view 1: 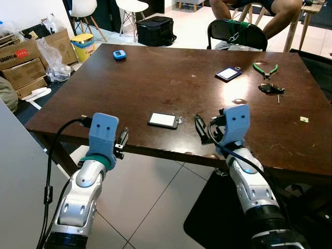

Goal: Hang keys on a hook

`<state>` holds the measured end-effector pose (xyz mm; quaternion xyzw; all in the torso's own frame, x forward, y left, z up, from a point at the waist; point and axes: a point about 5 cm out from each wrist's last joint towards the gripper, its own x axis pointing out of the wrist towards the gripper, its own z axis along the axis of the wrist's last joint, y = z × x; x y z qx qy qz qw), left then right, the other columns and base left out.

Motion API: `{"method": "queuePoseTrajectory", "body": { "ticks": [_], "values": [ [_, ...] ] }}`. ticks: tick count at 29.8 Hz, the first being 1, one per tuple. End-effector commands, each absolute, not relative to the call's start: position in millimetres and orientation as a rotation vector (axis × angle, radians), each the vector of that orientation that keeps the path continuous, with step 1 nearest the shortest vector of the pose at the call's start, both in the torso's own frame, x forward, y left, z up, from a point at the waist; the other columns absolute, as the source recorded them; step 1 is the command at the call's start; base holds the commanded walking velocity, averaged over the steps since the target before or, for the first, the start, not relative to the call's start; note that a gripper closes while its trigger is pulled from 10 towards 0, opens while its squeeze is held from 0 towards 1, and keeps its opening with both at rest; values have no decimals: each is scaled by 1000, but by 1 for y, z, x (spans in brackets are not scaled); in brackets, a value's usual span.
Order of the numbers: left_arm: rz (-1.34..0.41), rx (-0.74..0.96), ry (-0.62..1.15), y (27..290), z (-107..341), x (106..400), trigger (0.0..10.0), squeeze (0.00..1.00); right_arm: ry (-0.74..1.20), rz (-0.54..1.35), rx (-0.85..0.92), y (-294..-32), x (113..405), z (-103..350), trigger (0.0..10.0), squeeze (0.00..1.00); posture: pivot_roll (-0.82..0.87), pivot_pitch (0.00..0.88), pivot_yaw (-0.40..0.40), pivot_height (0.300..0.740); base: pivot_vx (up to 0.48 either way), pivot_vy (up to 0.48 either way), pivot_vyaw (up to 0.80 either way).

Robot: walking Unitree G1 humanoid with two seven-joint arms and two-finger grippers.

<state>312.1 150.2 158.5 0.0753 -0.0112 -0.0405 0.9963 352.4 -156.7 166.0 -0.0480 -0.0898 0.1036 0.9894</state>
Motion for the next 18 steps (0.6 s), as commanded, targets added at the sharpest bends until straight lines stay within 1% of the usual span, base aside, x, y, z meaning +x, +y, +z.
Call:
{"method": "queuePoseTrajectory", "body": {
  "ticks": [1, 5, 7, 9, 18],
  "values": [
    [-64, 151, -9, 155, 154, 310, 10000, 0, -172, 222, -88, -153, 350, 164, 10000, 0, -102, 27, 121, 740, 0, 0, 0],
    [-57, 158, -4, 156, 154, 310, 10000, 0, -172, 224, -88, -153, 350, 164, 10000, 0, -102, 28, 121, 740, 0, 0, 0],
    [-51, 162, 1, 156, 153, 311, 10000, 0, -171, 225, -87, -153, 349, 164, 10000, 0, -102, 29, 121, 740, 281, 0, 0],
    [-38, 166, 10, 157, 153, 312, 10000, 0, -169, 231, -87, -151, 349, 164, 10000, 0, -105, 31, 121, 740, 469, 0, -406],
    [-27, 164, 18, 158, 152, 313, 10000, 0, -161, 233, -75, -152, 348, 164, 10000, 0, -104, 33, 121, 740, 440, 0, -800]
  ]
}}
